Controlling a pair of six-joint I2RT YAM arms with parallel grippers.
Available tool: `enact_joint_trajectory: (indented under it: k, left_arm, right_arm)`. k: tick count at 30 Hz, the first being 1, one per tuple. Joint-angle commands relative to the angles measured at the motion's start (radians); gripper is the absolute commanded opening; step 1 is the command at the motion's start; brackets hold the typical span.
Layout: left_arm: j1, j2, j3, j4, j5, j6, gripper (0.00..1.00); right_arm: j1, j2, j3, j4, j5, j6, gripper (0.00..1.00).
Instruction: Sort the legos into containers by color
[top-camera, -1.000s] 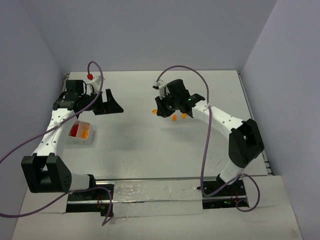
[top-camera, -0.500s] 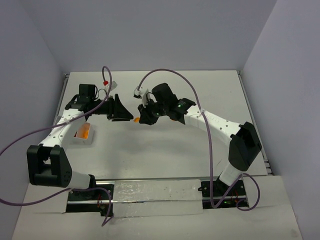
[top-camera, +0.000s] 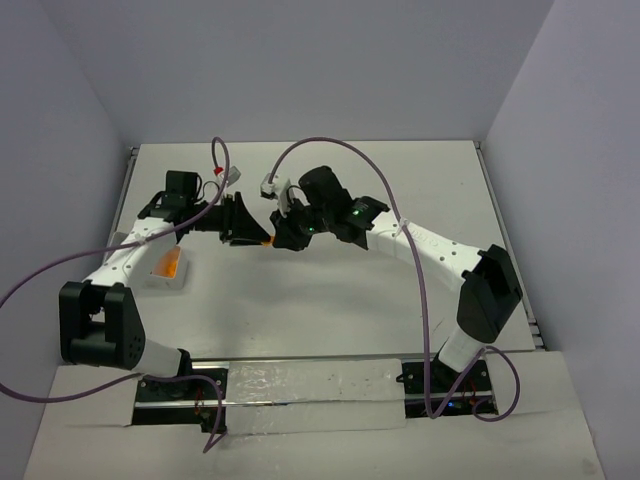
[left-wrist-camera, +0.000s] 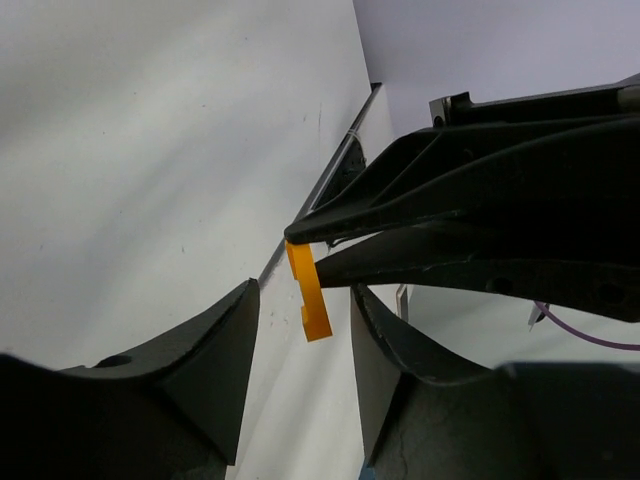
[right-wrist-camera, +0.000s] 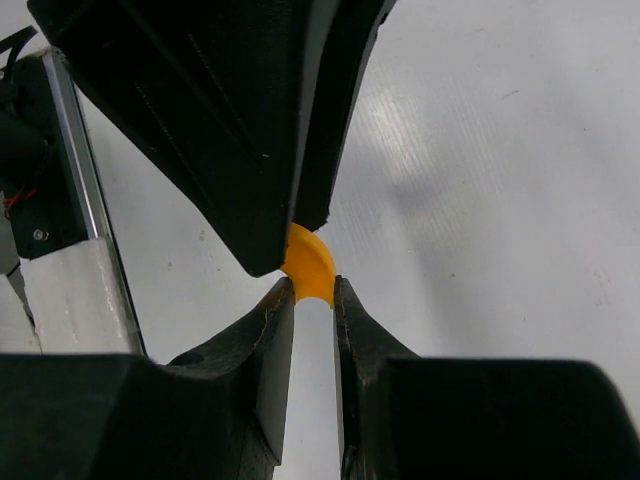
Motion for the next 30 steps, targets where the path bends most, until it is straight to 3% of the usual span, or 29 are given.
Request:
enact_joint_trajectory:
  k: [1,6,8,10,11,13,15,17,20,22,30]
  left_arm:
    - [-0.006,-0.005,-0.007,0.069,0.034,-0.024,0.48]
    - [-0.006,-0.018,-0.029,0.092,0.044,-0.041,0.34]
    - [-0.006,-0.022,-0.033,0.089,0.048,-0.038,0.24]
    - [-0.006,-0.028,-0.033,0.078,0.042,-0.030,0.01]
    - [-0.004,-0.034,-0.031,0.066,0.039,-0.020,0.00]
    - [0.003,-0.047,-0.022,0.033,0.013,0.029,0.00]
    - [0.020,-0.063,-0.001,-0.052,-0.038,0.097,0.00]
    - [0.060,-0.080,0.046,-0.129,-0.107,0.168,0.00]
    - [0.093,-0.067,0.136,-0.306,-0.309,0.387,0.00]
    - [0.112,-0.060,0.200,-0.429,-0.558,0.499,0.00]
    - [0.151,-0.209,0.111,-0.352,-1.231,0.654,0.00]
  right_arm:
    - [0.018,-0.019,0.044,0.000,-0.004,-0.023,0.00]
    - [0.021,-0.021,0.046,-0.002,0.006,-0.026,0.00]
    - [0.021,-0.021,0.050,-0.003,0.012,-0.026,0.00]
    - [0.021,-0.020,0.055,-0.001,0.023,-0.023,0.03]
    - [0.021,-0.019,0.058,-0.003,0.026,-0.022,0.15]
    - [0.018,-0.019,0.057,-0.008,0.036,-0.015,0.51]
    - [0.014,-0.025,0.052,-0.014,0.036,-0.010,0.74]
    - [0.004,-0.037,0.045,-0.024,0.022,-0.007,0.82]
    - [-0.026,-0.056,0.015,-0.029,-0.001,0.007,0.89]
    - [-0.079,-0.074,-0.023,-0.032,-0.014,0.012,0.97]
    - [-0.271,-0.066,-0.080,-0.067,-0.001,0.032,1.00]
